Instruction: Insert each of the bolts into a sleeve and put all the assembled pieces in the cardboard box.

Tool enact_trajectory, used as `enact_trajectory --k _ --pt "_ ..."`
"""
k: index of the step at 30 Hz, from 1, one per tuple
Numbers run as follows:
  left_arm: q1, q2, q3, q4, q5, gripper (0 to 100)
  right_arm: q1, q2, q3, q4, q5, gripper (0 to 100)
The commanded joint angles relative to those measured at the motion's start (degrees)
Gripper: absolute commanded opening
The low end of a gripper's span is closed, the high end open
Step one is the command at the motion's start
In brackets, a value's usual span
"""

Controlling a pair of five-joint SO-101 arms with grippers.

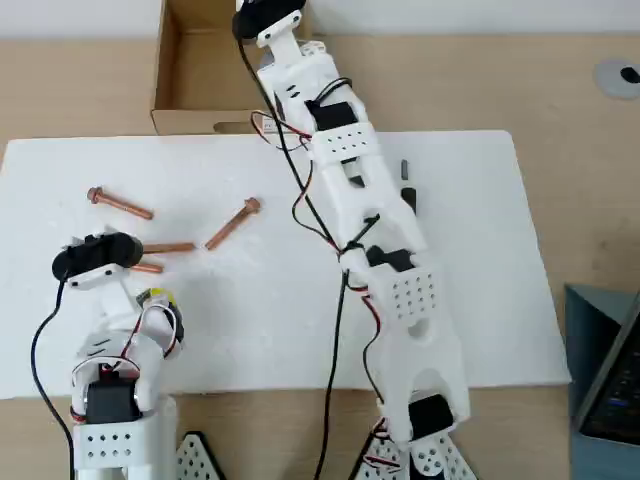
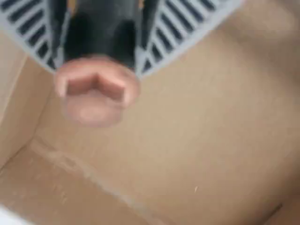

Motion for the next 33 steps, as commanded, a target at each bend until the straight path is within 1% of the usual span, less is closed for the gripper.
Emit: enact_trajectory --k 1,15,33 --pt "-0.4 -0.3 -0.4 -0.4 -0.2 0 1.1 -1.3 -4.7 0.8 0.2 14.3" --pt "-0.4 -0.3 -0.4 -0.4 -0.2 0 2.7 -2.2 -5.1 1.2 0.2 14.2" --pt "-0.6 -0.3 -0.4 -0.4 -0.1 0 3.6 -22.8 -5.1 34.6 0.2 14.1"
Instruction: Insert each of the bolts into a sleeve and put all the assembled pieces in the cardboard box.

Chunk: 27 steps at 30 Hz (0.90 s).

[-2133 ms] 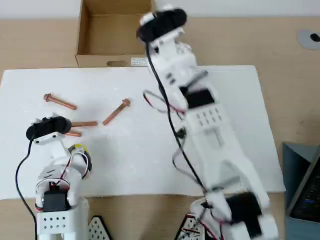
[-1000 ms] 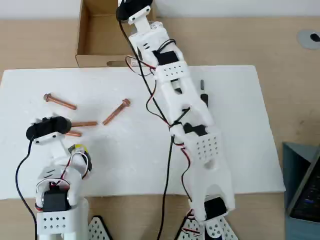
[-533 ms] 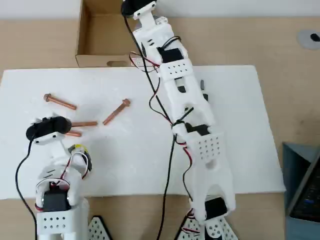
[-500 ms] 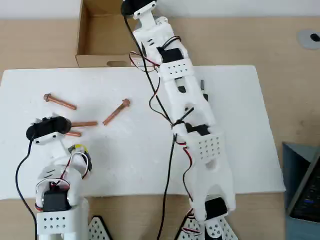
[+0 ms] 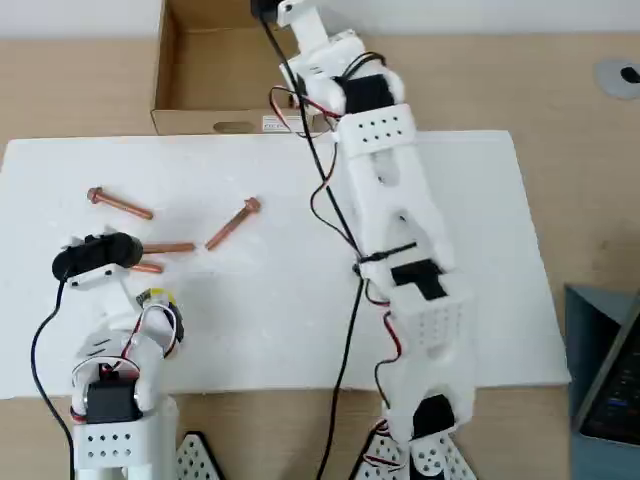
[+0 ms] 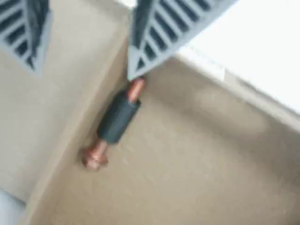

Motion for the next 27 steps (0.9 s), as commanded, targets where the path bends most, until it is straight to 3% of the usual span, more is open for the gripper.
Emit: enact_trajectory --k 1,17,27 --pt "-0.6 -0.3 -0.4 -0.3 -0.1 0 1.2 -7.3 -3.1 6.0 0.2 14.1" --pt "-0.6 -0.3 -0.4 -0.3 -0.1 0 4.5 -9.1 -2.9 41.2 0.2 14.2" --pt "-0.6 -0.3 -0.4 -0.3 -0.1 0 6.2 -9.0 7.3 45.2 0.5 14.2"
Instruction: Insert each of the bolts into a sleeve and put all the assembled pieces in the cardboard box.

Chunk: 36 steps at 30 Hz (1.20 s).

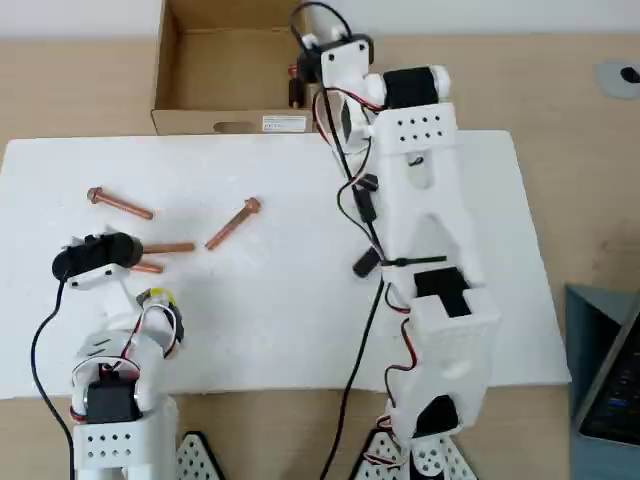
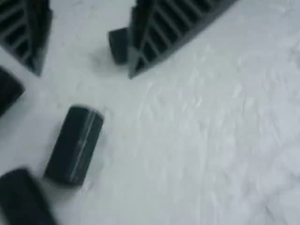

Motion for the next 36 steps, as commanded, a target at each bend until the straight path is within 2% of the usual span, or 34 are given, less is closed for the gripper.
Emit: enact_trajectory --k 1,19,28,36 --pt "-0.5 -0.3 -0.4 -0.3 -0.1 0 1.0 -3.9 3.9 0.8 0.7 14.2" --pt "-0.5 -0.3 -0.4 -0.3 -0.1 0 1.2 -3.8 25.8 -21.2 0.4 14.5" --pt "-0.5 -0.3 -0.4 -0.3 -0.1 0 2.7 -3.6 26.4 -24.4 0.7 14.5" --pt "-0.5 -0.3 -0.4 -0.2 -0.1 0 2.7 2.7 25.3 -25.7 1.5 14.5"
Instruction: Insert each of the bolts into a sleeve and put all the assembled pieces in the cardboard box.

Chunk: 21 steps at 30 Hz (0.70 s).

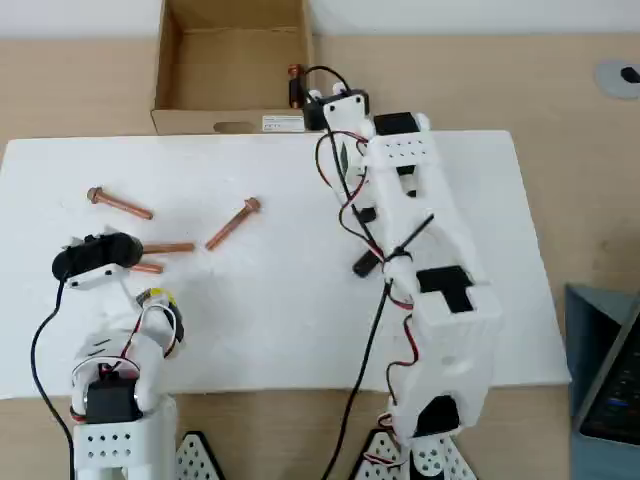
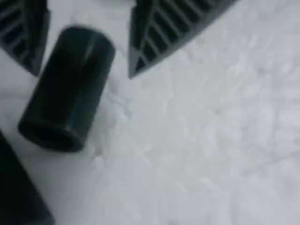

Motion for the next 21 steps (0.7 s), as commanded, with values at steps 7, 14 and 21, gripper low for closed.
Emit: enact_trajectory --k 7,14,21 --pt "-0.5 -0.3 -0.4 -0.2 -0.1 0 0.7 6.3 -5.8 -0.8 0.4 14.1" --pt "-0.5 -0.3 -0.4 -0.2 -0.1 0 0.7 9.7 -6.2 -0.8 0.5 0.9" --pt "-0.4 -0.3 -0.4 -0.2 -0.1 0 0.7 8.1 -9.2 1.8 0.5 1.0"
